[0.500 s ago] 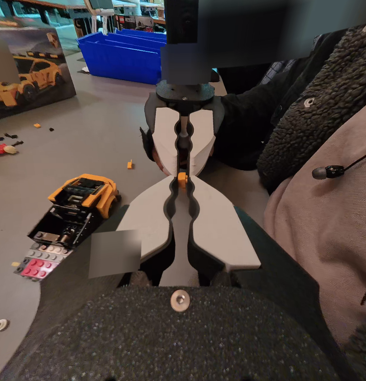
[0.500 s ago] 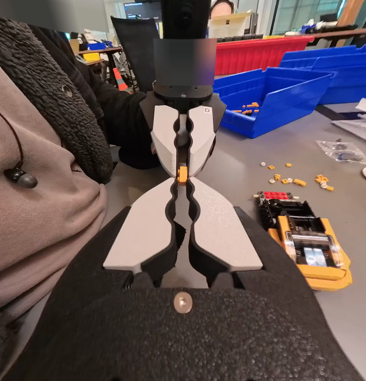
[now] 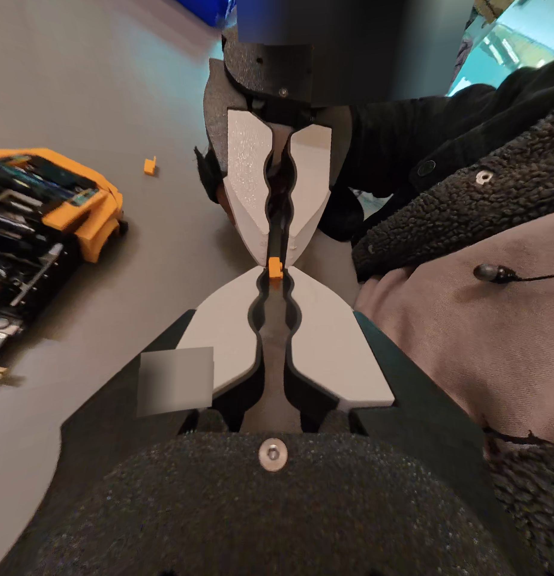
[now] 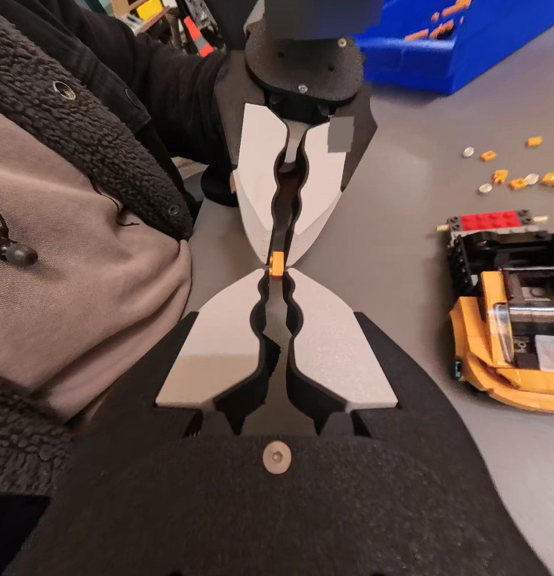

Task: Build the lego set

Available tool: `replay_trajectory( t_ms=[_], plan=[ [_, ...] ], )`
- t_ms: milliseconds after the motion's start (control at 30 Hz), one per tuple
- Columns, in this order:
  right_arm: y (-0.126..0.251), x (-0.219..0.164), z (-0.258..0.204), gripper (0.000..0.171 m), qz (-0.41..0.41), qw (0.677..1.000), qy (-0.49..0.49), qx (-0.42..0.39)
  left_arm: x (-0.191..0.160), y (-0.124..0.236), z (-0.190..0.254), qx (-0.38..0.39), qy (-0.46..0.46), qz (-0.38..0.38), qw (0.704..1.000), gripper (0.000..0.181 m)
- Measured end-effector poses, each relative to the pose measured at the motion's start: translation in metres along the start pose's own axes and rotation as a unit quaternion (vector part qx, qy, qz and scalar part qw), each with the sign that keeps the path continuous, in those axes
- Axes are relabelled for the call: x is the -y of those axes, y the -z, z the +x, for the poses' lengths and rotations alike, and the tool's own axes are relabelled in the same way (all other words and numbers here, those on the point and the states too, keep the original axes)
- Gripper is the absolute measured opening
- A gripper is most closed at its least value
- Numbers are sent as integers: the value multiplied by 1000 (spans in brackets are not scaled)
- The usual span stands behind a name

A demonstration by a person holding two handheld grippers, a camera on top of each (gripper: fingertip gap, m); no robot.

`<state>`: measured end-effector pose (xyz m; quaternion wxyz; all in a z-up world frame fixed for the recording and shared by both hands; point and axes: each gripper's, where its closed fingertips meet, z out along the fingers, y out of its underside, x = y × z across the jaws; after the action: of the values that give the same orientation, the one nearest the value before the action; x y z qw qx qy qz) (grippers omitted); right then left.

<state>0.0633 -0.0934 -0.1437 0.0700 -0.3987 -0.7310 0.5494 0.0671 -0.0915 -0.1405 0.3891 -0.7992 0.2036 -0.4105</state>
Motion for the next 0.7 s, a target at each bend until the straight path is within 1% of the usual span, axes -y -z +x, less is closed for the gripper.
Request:
replay_trajectory(
  t_ms=[67,167,233,300,367,467,533,633,700],
  plan=[
    [2,-1,4,8,-12,1000,-6,-11,1,-2,-3,-17,45,7,999,8],
    [8,6,11,10,-9,999,13,-47,9,0,-7,-50,115,47,991,8],
    [11,10,14,18,-14,996,45,-76,12,1,-9,-76,156,67,983,8],
    [10,10,15,19,-32,990,90,-103,13,3,-10,-91,182,77,976,8],
    [8,10,13,19,-47,982,133,-125,13,5,-10,-104,204,84,970,8],
    [4,12,14,11,-65,965,191,-166,14,4,-8,-124,233,90,960,8],
    [4,13,15,9,-77,955,220,-186,14,5,-9,-135,259,98,951,8],
    [5,13,14,8,-85,953,222,-190,15,6,-8,-147,278,108,943,7],
    [7,12,10,8,-77,967,183,-159,17,5,-7,-139,255,111,950,8]
  ],
)
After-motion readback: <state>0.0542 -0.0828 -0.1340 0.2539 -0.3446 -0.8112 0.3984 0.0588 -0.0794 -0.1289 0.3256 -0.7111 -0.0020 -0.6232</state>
